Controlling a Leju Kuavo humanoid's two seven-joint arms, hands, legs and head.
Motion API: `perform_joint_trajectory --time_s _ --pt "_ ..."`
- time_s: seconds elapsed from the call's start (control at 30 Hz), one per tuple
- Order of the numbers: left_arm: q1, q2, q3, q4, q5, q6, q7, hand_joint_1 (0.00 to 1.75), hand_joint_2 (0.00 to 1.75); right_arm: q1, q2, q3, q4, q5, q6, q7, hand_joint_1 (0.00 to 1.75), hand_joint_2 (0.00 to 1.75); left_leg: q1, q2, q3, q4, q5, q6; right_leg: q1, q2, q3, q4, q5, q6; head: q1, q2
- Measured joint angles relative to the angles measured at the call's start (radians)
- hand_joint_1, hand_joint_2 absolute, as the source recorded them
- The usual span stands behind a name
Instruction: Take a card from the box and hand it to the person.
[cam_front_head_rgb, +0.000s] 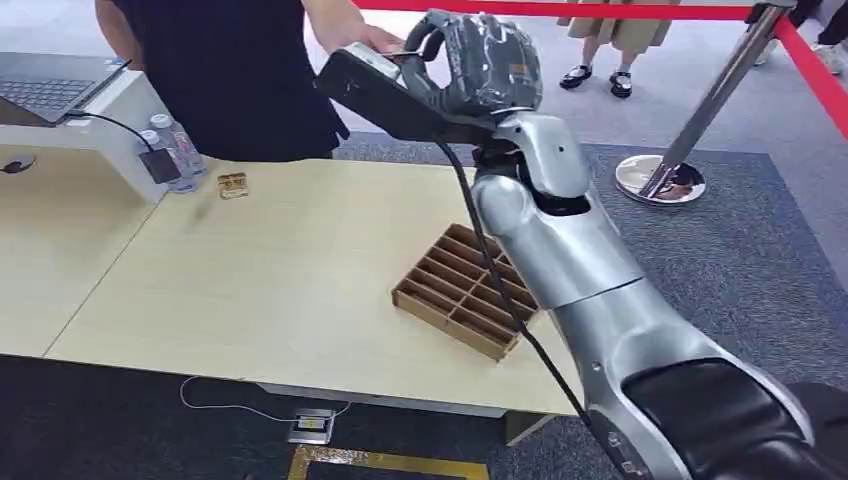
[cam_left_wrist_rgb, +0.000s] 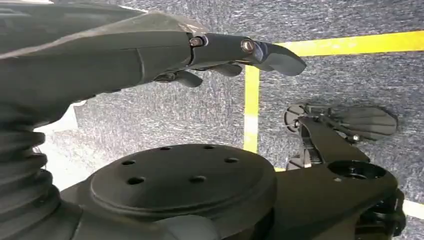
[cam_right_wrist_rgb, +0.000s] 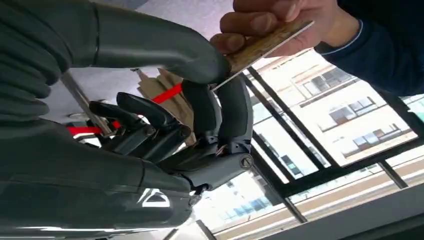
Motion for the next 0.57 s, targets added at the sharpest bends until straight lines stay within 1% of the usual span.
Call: perform_joint_trajectory --time_s 0.57 --pt "0.000 0.000 -0.001 0.000 -0.004 0.000 0.003 0.00 1.75 -0.008 -0.006 0.001 0.026 -0.003 -0.009 0.000 1.75 1.75 0.000 0.000 0.000 0.000 0.000 0.000 0.000 0.000 0.000 0.000 0.000 0.000 0.000 0.000"
